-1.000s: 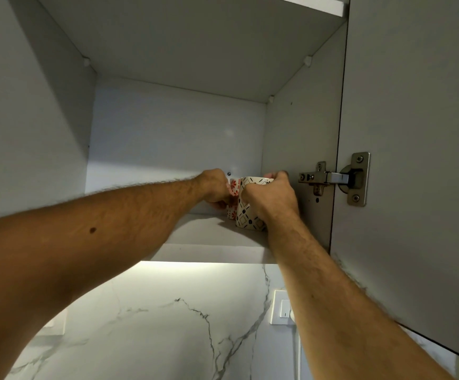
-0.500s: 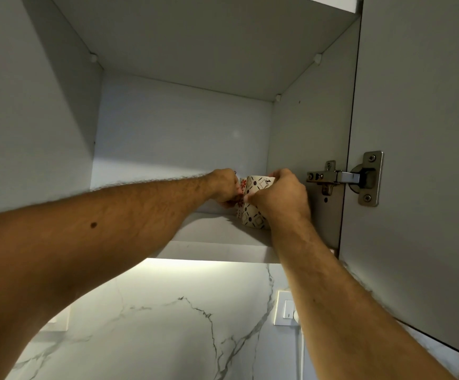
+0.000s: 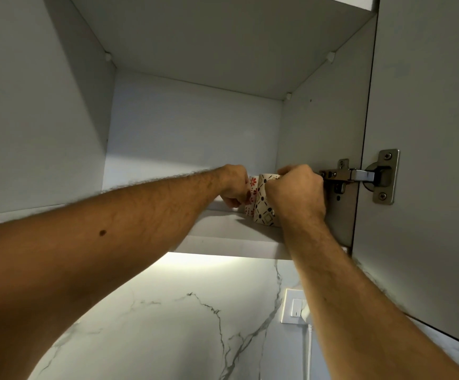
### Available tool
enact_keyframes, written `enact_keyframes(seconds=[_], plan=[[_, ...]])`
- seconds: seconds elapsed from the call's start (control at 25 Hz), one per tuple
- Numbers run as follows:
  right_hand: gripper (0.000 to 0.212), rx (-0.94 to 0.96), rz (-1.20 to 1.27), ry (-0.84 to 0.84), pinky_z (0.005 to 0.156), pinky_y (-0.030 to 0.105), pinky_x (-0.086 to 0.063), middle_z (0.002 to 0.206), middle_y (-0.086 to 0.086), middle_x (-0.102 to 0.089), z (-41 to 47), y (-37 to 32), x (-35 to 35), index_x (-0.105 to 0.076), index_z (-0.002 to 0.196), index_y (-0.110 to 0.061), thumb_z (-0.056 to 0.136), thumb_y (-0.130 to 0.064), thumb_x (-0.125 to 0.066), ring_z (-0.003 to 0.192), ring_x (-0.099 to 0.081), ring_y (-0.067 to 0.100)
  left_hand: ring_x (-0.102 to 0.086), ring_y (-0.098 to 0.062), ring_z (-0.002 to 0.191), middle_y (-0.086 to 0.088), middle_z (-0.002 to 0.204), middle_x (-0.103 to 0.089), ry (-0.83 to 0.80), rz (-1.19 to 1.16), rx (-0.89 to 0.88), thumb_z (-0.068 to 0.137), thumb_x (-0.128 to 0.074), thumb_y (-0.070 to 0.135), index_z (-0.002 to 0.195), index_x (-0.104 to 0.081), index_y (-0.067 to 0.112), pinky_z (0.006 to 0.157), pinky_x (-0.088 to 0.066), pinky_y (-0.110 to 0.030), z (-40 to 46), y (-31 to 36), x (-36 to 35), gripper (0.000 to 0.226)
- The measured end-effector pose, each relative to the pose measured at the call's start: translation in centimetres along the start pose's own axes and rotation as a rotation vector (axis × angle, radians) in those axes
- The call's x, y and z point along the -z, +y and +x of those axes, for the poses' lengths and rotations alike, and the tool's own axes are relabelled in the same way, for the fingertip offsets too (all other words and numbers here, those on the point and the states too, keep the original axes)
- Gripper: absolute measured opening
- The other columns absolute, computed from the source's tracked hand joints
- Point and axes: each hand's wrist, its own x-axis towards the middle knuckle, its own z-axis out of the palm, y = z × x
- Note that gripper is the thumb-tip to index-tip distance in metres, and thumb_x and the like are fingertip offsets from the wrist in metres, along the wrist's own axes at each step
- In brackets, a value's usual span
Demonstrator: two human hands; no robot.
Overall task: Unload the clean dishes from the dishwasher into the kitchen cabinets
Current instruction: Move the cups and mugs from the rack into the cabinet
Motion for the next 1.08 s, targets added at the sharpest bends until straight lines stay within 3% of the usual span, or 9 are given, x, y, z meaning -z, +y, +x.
enact_keyframes(seconds=[0.12, 0.28, 0.48, 0.68, 0.92, 1.08], plan=[[0.021, 0.004, -0.067, 0.039, 0.06, 0.03, -0.05, 0.103, 0.009, -0.068, 0.6, 0.1, -0.5, -0.072, 0.107, -0.017, 0.09, -0.016, -0.061, 0.081, -0.063, 0.022, -0.065, -0.018, 0.069, -0.009, 0.086, -0.07, 0.049, -0.099, 0.026, 0.095, -0.058, 0.008, 0.094, -0.066, 0.003, 0.079, -0.059, -0.033, -0.2, 0.2, 0.4, 0.009], [0.022, 0.037, -0.163, 0.043, 0.062, 0.03, -0.047, 0.106, 0.011, -0.067, 0.9, 0.0, -1.0, -0.072, 0.11, -0.018, 0.093, -0.014, -0.058, 0.082, -0.06, 0.025, -0.056, -0.015, 0.066, -0.007, 0.078, -0.063, 0.068, -0.128, 0.019, 0.096, -0.054, 0.003, 0.099, -0.066, 0.003, 0.079, -0.056, -0.032, -1.0, 0.3, 0.6, 0.012], [0.022, 0.114, -0.279, 0.014, 0.066, 0.031, -0.045, 0.113, 0.012, -0.063, 0.9, 0.1, -0.9, -0.07, 0.116, -0.018, 0.095, -0.017, -0.061, 0.083, -0.053, 0.021, -0.064, -0.014, 0.08, -0.006, 0.1, -0.071, 0.034, 0.097, -0.077, 0.09, -0.063, 0.003, 0.111, -0.069, 0.01, 0.087, -0.057, -0.035, -0.9, 0.0, 0.3, 0.023], [0.027, 0.111, -0.293, 0.021, 0.066, 0.029, -0.045, 0.109, 0.011, -0.062, 1.0, -0.1, -1.1, -0.07, 0.11, -0.014, 0.087, -0.028, -0.068, 0.083, -0.057, 0.024, -0.066, -0.018, 0.094, -0.004, 0.108, -0.069, 0.043, 0.31, -0.104, 0.091, -0.061, 0.009, 0.115, -0.066, 0.013, 0.084, -0.055, -0.03, -1.3, 0.2, 0.0, 0.025], [0.024, 0.13, -0.298, 0.024, 0.069, 0.033, -0.052, 0.107, 0.01, -0.067, 1.1, 0.3, -1.1, -0.071, 0.113, -0.016, 0.091, -0.016, -0.061, 0.084, -0.061, 0.023, -0.062, -0.02, 0.103, -0.004, 0.119, -0.065, 0.114, 0.389, -0.138, 0.095, -0.054, 0.012, 0.12, -0.064, 0.016, 0.094, -0.052, -0.036, -2.7, 0.7, 0.9, 0.028], [0.032, 0.114, -0.219, 0.118, 0.076, 0.036, -0.056, 0.117, 0.01, -0.063, 0.4, -0.2, -0.8, -0.067, 0.12, -0.014, 0.089, -0.021, -0.066, 0.096, -0.064, 0.025, -0.058, -0.02, 0.091, -0.006, 0.114, -0.062, 0.157, 0.478, -0.156, 0.095, -0.05, 0.009, 0.114, -0.06, 0.009, 0.087, -0.052, -0.035, -5.5, 1.6, 2.5, 0.021]])
